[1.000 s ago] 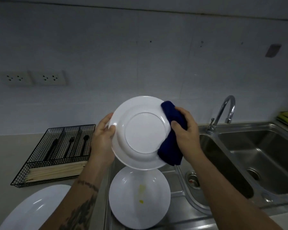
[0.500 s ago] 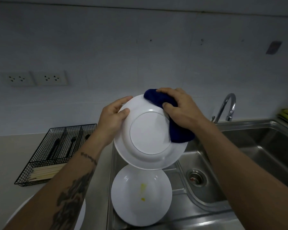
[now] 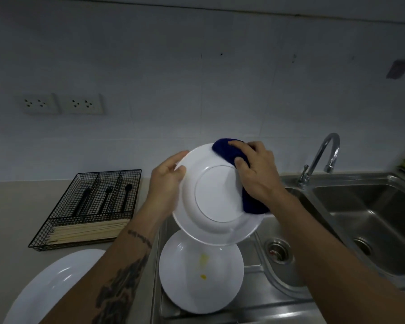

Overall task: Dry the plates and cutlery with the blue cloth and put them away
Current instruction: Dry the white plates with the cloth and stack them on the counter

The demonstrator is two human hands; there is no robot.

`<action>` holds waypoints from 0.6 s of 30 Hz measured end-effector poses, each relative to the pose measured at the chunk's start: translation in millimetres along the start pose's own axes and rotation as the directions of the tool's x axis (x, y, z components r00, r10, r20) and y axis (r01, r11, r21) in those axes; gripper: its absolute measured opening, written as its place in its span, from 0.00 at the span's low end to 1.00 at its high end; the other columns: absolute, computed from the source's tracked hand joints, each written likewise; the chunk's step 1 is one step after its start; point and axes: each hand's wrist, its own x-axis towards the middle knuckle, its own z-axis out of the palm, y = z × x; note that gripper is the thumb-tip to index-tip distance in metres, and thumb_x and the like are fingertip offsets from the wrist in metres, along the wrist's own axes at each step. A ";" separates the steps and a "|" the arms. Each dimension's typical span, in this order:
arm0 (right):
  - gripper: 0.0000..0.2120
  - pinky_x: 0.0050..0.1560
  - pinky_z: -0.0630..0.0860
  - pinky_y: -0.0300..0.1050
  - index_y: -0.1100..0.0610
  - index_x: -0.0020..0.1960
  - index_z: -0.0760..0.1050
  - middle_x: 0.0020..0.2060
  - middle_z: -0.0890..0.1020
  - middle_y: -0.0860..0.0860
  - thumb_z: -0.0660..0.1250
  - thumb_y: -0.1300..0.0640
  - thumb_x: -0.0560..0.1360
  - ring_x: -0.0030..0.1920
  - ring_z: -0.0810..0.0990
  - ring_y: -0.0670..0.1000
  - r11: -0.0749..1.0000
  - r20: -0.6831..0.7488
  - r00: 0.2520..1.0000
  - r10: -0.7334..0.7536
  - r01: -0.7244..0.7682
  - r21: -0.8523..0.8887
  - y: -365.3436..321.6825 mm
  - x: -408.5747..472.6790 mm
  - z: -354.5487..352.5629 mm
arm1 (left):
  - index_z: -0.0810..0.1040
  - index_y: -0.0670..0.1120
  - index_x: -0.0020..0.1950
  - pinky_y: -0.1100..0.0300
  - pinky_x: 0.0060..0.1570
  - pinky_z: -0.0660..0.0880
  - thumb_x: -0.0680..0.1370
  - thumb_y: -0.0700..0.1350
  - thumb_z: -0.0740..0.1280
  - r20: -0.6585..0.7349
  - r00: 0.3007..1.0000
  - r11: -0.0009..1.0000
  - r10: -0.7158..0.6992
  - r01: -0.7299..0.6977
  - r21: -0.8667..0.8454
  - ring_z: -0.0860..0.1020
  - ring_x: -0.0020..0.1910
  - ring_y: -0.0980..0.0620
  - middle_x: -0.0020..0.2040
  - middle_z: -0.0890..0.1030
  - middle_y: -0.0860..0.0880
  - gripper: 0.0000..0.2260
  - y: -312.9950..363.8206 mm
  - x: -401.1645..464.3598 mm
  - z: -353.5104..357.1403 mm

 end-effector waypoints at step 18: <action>0.27 0.50 0.81 0.53 0.46 0.59 0.77 0.54 0.83 0.47 0.67 0.74 0.72 0.53 0.82 0.54 0.629 0.328 0.943 0.053 -0.286 0.723 -55.7 -12.4 50.6 | 0.77 0.56 0.63 0.47 0.58 0.75 0.83 0.43 0.60 -0.306 0.951 0.999 -0.051 0.054 0.002 0.77 0.63 0.49 0.60 0.80 0.54 0.13 -0.3 -37.5 -118.0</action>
